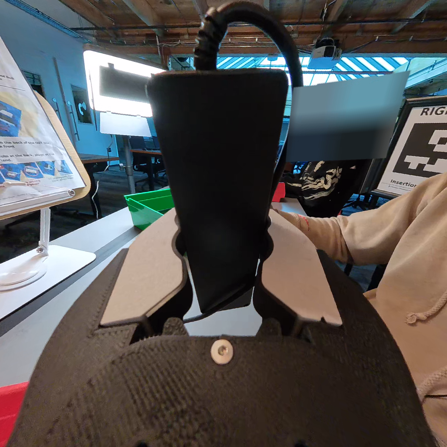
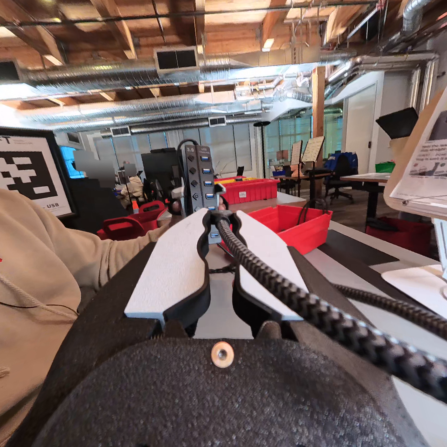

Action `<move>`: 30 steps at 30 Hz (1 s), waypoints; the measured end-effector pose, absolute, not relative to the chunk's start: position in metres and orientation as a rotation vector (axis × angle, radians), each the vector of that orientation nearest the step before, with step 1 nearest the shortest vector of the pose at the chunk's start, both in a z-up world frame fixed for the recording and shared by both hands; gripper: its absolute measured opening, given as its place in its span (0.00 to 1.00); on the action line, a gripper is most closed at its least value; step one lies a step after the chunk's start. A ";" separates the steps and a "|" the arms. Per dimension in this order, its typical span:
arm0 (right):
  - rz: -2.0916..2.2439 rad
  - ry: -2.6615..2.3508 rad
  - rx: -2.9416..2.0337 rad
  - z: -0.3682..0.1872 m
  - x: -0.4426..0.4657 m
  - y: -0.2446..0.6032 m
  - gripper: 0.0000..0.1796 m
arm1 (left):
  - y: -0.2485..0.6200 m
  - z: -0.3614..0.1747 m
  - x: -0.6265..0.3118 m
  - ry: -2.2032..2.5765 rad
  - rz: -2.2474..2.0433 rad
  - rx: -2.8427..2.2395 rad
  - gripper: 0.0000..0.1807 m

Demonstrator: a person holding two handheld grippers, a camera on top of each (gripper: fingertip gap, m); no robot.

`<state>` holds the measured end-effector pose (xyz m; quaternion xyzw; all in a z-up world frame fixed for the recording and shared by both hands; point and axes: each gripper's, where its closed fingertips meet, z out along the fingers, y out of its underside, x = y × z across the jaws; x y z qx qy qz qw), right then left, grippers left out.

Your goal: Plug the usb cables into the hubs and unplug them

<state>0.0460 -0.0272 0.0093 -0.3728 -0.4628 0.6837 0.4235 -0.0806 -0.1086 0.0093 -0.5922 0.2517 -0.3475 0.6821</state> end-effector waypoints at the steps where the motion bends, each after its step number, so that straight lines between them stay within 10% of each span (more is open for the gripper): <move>1: 1.681 -1.175 -0.957 0.009 0.048 -0.024 0.09 | -0.109 0.009 -0.081 0.561 -0.778 -1.330 0.35; 30: 0.328 -1.547 -2.345 -0.180 0.145 0.187 0.11 | -0.099 -0.032 -0.052 0.646 -0.772 -1.501 0.35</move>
